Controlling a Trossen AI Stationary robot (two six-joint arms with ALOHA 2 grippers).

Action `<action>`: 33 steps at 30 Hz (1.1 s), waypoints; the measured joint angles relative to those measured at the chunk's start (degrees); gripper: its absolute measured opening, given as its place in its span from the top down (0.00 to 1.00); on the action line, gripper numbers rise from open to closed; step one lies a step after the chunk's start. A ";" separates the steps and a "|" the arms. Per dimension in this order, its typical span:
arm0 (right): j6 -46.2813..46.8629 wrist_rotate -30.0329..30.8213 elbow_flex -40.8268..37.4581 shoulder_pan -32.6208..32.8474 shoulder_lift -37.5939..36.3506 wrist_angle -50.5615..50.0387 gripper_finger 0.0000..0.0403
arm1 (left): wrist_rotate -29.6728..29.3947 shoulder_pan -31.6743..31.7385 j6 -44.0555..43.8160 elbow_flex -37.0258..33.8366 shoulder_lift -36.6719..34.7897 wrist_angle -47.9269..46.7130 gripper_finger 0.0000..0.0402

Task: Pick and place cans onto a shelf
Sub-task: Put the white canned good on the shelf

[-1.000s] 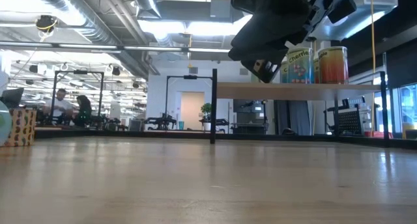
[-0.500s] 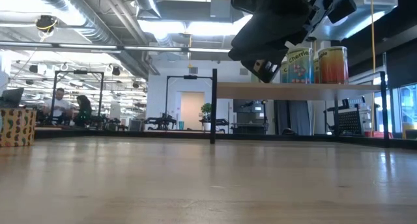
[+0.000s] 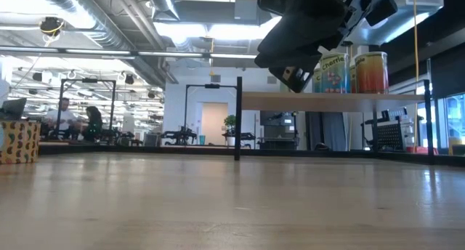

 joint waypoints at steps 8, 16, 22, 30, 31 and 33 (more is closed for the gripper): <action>0.10 0.07 -0.01 0.00 0.00 0.02 0.84 | -1.63 0.07 -0.19 -0.02 0.55 -3.56 0.88; 0.23 0.59 -0.01 0.00 0.00 0.02 0.84 | -2.05 0.07 -0.02 -0.07 0.58 -6.84 0.88; 0.28 0.67 -0.01 0.00 0.00 0.02 0.84 | -2.21 0.07 0.85 -0.83 0.64 -5.58 0.88; 0.28 0.61 0.01 0.00 0.00 0.02 0.84 | -1.92 0.03 -0.29 -0.83 0.62 -5.42 0.88; 0.28 0.61 -0.01 0.00 0.00 0.02 0.84 | -1.72 0.03 -0.26 -0.83 0.62 -5.41 0.88; 0.22 0.61 -0.01 0.00 0.00 0.02 0.84 | -1.75 0.03 -0.23 -0.83 0.62 -5.34 0.88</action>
